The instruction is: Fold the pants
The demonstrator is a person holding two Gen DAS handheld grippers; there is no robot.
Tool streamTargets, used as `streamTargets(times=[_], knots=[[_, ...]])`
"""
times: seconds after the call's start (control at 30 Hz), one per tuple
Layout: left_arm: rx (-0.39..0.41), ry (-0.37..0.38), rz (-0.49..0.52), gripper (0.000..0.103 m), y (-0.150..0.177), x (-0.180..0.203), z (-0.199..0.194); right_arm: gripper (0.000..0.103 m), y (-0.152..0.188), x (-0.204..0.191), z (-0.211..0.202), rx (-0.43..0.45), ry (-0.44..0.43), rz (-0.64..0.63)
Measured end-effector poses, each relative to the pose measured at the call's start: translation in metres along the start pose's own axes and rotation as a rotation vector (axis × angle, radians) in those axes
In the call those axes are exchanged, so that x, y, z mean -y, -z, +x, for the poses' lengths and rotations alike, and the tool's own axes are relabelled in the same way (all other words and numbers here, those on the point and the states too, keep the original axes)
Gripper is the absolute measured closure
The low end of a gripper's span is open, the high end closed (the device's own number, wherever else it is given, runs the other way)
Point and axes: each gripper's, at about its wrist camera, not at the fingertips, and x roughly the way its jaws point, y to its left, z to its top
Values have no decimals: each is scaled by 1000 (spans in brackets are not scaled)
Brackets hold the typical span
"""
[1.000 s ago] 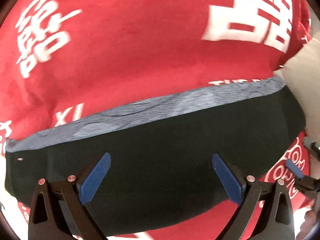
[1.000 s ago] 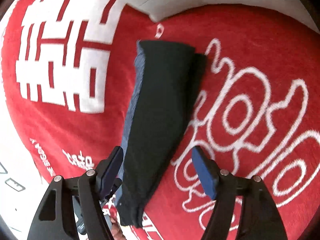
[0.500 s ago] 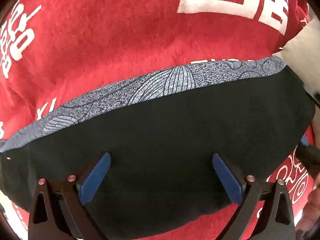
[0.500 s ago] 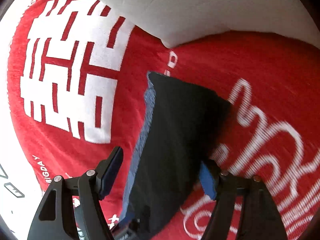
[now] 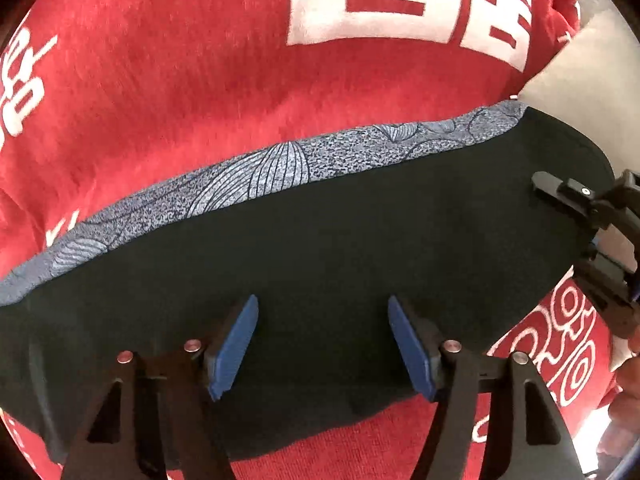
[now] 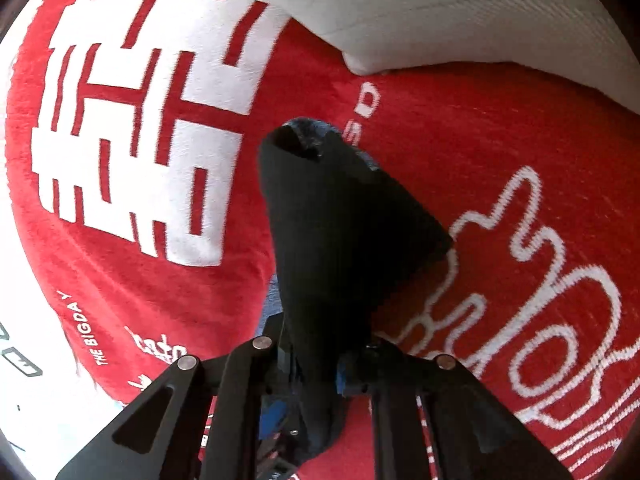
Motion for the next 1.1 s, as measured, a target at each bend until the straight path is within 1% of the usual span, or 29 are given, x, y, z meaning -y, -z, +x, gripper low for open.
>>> streamTargets(times=[0.13, 0.23, 0.3, 0.37, 0.47, 0.5, 0.6, 0.67, 0.73, 0.8, 0.87, 0.93, 0.97, 1.03, 1.07, 1.1], knots=[[30, 16, -5, 34, 4, -4, -1, 89, 4, -28, -3, -19, -8, -96], [59, 29, -17, 34, 11, -6, 0, 89, 14, -62, -3, -60, -7, -232], [81, 47, -21, 34, 18, -8, -3, 89, 26, -89, 1, -104, -9, -337], [103, 72, -21, 34, 24, -14, -6, 89, 40, -109, 7, -145, -9, -416], [113, 113, -24, 34, 31, -20, -8, 89, 64, -134, 18, -201, 7, -518], [105, 125, -27, 34, 33, -25, -11, 89, 73, -141, 22, -216, 14, -547], [75, 177, -69, 34, 47, -60, -33, 89, 97, -161, 29, -239, 35, -610], [76, 164, -75, 34, 58, -81, -50, 89, 111, -173, 35, -237, 65, -656], [82, 127, -74, 34, 70, -108, -68, 89, 132, -184, 45, -233, 118, -710], [79, 85, -94, 34, 83, -141, -84, 89, 151, -193, 56, -232, 172, -768], [69, 32, -121, 34, 89, -177, -93, 88, 183, -201, 79, -223, 265, -860], [53, -19, -150, 34, 96, -204, -93, 87, 210, -202, 100, -215, 353, -927], [41, -44, -172, 34, 101, -221, -91, 87, 233, -199, 116, -210, 409, -983], [26, -78, -219, 34, 109, -254, -89, 85, 269, -195, 142, -206, 508, -1062], [22, -94, -248, 34, 113, -270, -88, 84, 281, -190, 151, -203, 541, -1092], [17, -103, -268, 34, 116, -281, -86, 81, 300, -186, 162, -181, 591, -1150]])
